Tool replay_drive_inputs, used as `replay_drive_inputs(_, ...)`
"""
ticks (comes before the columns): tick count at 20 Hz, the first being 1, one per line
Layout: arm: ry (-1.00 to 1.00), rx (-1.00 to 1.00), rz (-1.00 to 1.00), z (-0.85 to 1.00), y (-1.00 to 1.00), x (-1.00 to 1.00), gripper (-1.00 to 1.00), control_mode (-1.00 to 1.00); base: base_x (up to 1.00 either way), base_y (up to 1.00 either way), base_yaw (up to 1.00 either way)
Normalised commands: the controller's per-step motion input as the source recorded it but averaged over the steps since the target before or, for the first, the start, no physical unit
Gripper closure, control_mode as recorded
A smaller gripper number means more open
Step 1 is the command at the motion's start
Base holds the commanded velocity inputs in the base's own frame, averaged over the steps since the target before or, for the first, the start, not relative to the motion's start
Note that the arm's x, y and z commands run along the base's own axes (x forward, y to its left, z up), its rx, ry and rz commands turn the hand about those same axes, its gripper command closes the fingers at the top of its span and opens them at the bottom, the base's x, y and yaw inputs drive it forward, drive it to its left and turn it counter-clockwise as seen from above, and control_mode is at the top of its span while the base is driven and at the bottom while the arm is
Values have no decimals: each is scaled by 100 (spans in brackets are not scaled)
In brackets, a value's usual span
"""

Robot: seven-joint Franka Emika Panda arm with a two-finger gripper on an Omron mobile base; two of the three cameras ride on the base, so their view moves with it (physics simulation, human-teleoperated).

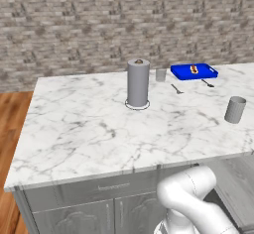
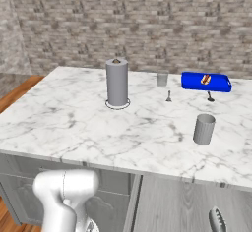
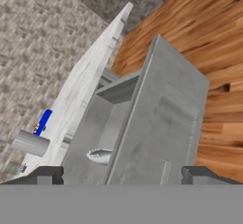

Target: Take the tongs from the drawer on the right and place them on the dining counter next to the tray containing the hot dog.

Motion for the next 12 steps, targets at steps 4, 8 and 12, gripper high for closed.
replay_drive_inputs(4, 0, 0, 0, 0, 0, 2, -100, -100, 0, 0, 0)
replay_drive_inputs(8, 0, 0, 0, 2, 0, 5, -100, -100, 0, 0, 0)
replay_drive_inputs(12, 0, 0, 0, 7, 0, 19, -100, -100, 0, 0, 0)
